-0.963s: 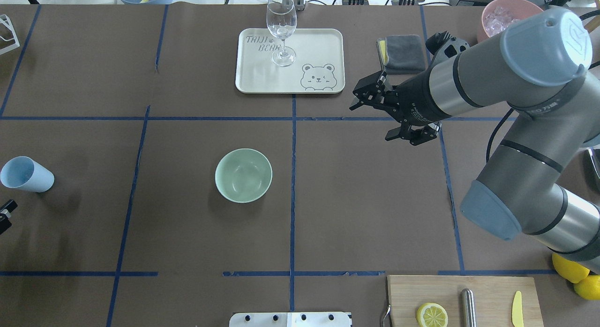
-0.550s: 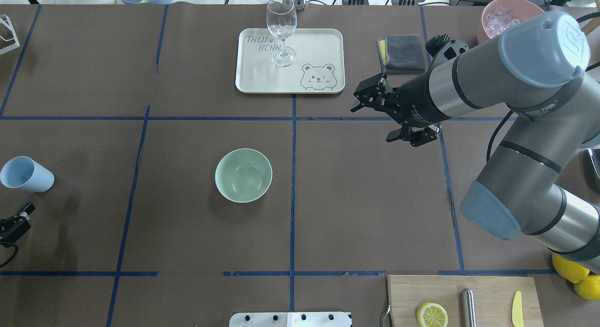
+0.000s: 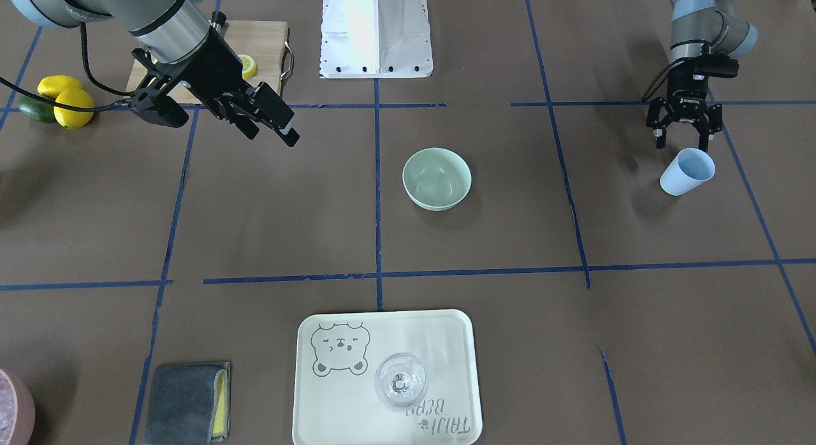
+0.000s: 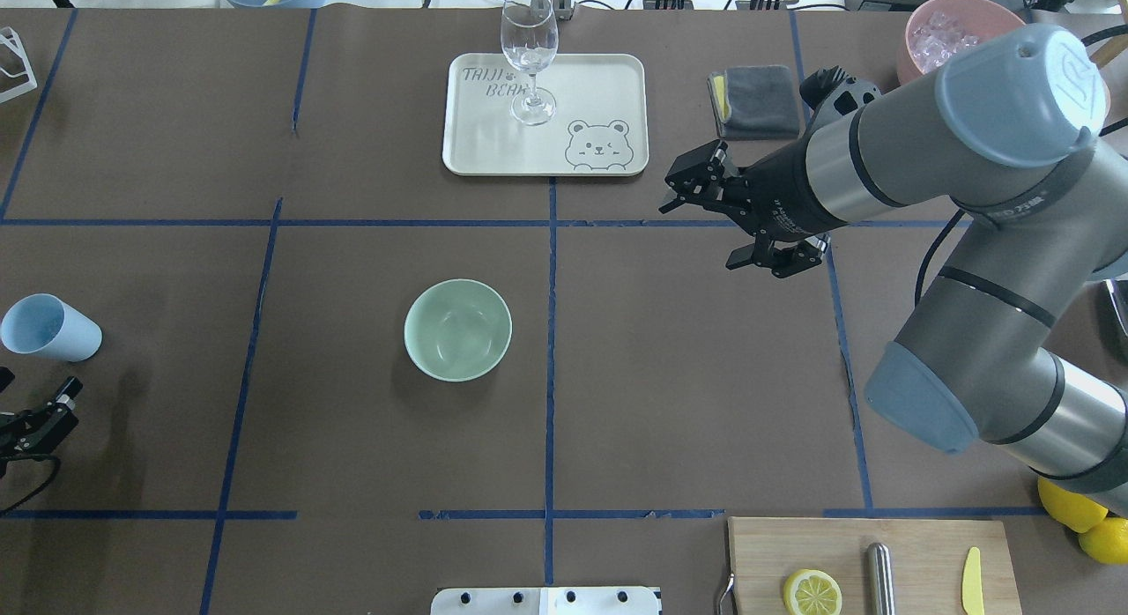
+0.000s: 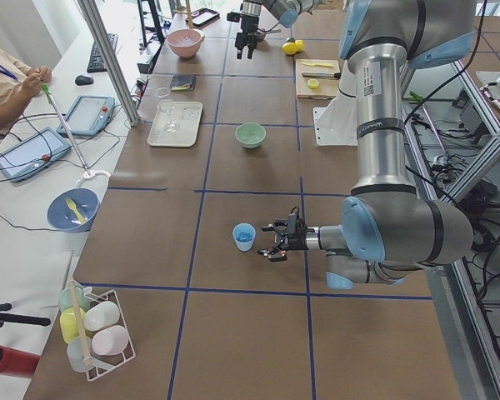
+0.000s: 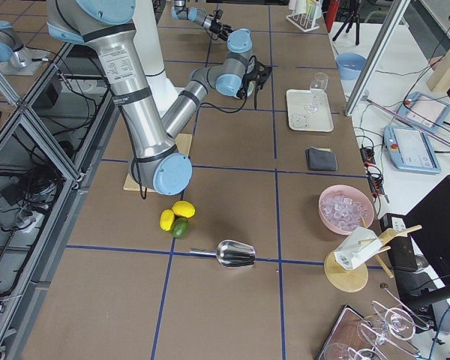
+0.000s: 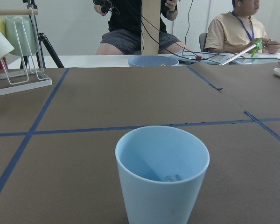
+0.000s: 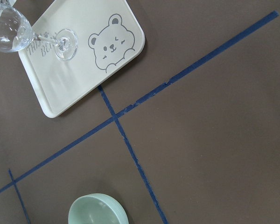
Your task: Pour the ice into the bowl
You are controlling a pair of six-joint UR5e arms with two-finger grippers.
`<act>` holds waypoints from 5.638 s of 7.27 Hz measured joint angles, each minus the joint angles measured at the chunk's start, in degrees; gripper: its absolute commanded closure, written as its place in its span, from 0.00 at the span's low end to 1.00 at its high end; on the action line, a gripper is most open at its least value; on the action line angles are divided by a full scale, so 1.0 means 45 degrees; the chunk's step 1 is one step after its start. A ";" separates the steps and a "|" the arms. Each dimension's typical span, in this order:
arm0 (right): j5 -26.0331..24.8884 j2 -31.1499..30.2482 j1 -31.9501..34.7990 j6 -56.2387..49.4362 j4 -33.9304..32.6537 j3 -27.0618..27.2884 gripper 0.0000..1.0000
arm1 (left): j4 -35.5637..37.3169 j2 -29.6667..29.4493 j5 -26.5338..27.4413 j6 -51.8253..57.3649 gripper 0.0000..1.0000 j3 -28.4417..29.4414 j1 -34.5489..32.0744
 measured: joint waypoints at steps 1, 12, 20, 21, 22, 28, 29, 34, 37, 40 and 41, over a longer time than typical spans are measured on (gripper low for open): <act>0.0039 -0.0007 -0.0002 0.0001 0.0000 0.0009 0.00 | 0.0006 -0.0159 0.0008 0.0007 0.01 0.0130 -0.0090; 0.0254 -0.0176 0.0004 -0.0002 0.0019 0.0048 0.00 | 0.2611 -0.2120 -0.0067 -0.0064 0.01 0.0327 -0.2873; 0.0242 -0.0158 -0.0012 -0.0017 0.0019 0.0101 0.00 | 0.2521 -0.2030 -0.0029 0.0253 1.00 0.0373 -0.3323; 0.0237 -0.0158 -0.0012 -0.0018 0.0020 0.0091 0.00 | 0.2197 -0.2014 -0.0018 0.0690 1.00 0.0167 -0.3342; 0.0236 -0.0158 -0.0012 -0.0018 0.0020 0.0073 0.00 | 0.1698 -0.2049 -0.0012 0.1574 1.00 -0.0255 -0.3357; 0.0195 -0.0404 -0.0012 -0.0324 0.0044 -0.0023 0.00 | 0.1019 -0.2902 -0.1493 1.2740 1.00 -0.4721 -0.2487; 0.0177 -0.0471 -0.0009 -0.0339 0.0052 -0.0022 0.00 | 0.1405 -0.3382 -0.1622 1.3316 1.00 -0.4830 -0.1996; 0.0091 -0.0854 0.0020 -0.0542 0.0059 -0.0059 0.00 | 0.7094 -0.6832 -0.1517 1.6953 1.00 -0.4867 -0.1581; 0.0060 -0.0925 0.0022 -0.0584 0.0059 -0.0111 0.00 | 0.7964 -0.7163 -0.1439 2.1535 1.00 -0.4955 -0.1616; 0.0059 -0.0931 0.0011 -0.0584 0.0059 -0.0119 0.00 | 0.9716 -0.7622 -0.1429 2.3119 1.00 -0.4976 -0.1707; 0.0054 -0.0933 0.0008 -0.0584 0.0059 -0.0120 0.00 | 1.0693 -0.7883 -0.1154 2.3528 1.00 -0.4975 -0.1713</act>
